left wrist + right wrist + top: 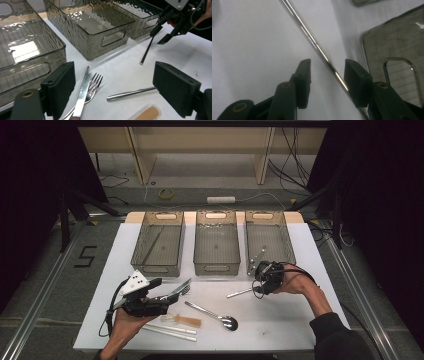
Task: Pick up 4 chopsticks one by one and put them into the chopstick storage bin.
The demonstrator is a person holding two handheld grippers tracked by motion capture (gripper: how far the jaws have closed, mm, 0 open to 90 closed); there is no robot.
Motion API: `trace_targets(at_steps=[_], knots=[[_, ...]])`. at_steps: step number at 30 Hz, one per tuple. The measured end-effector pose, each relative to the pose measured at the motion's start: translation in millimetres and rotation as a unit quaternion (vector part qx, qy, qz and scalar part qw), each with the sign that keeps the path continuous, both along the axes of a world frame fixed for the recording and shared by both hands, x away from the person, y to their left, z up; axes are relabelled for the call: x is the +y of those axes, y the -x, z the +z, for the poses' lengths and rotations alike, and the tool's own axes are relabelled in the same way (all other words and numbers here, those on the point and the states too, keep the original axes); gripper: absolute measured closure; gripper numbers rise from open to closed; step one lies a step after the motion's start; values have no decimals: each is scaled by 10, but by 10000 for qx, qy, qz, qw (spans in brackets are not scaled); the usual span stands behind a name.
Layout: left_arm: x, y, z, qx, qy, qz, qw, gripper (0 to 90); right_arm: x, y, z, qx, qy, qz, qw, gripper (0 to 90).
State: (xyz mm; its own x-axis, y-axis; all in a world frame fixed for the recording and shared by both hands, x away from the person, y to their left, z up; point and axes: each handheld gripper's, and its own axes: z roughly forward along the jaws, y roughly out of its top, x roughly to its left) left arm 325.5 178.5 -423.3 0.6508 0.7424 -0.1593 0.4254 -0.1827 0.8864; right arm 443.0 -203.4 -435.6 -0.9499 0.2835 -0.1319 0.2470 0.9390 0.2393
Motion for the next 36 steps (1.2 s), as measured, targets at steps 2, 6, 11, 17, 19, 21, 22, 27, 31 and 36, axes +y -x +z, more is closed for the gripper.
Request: trace_targets(at_steps=[2, 6, 11, 17, 19, 21, 22, 27, 31, 36], knots=[[-2, -2, -3, 24, -10, -28, 10000, 177, -4, -35, -17, 49, 49, 34, 10000, 600], [-13, -2, -6, 6, -45, -64, 10000, 177, 2, -85, -73, 119, 191, 23, 9997, 630], [-15, 4, 0, -12, -27, -57, 10000, 177, -2, -127, -132, 174, 356, 20, 9992, 649], [-20, 8, 5, -37, -39, -68, 10000, 177, -1, -154, -140, 168, 439, -3, 9989, 679], [-21, 5, 3, -29, -61, -85, 9999, 177, 7, -165, -150, 168, 540, 10, 9984, 678], [-25, 8, 2, -28, -66, -90, 9999, 177, 19, -177, -162, 189, 619, 14, 9979, 679], [-26, 9, 2, -32, -74, -90, 9999, 177, 22, -184, -162, 204, 629, 25, 9978, 685], [-22, 10, 6, -46, -67, -103, 9999, 178, 37, -181, -167, 257, 663, 113, 9974, 725], [-21, 12, 9, -51, -71, -107, 9999, 178, 70, -173, -165, 283, 772, 226, 9964, 760], [-20, 10, 9, -47, -73, -117, 9999, 177, 70, -170, -165, 305, 793, 379, 9957, 803]])
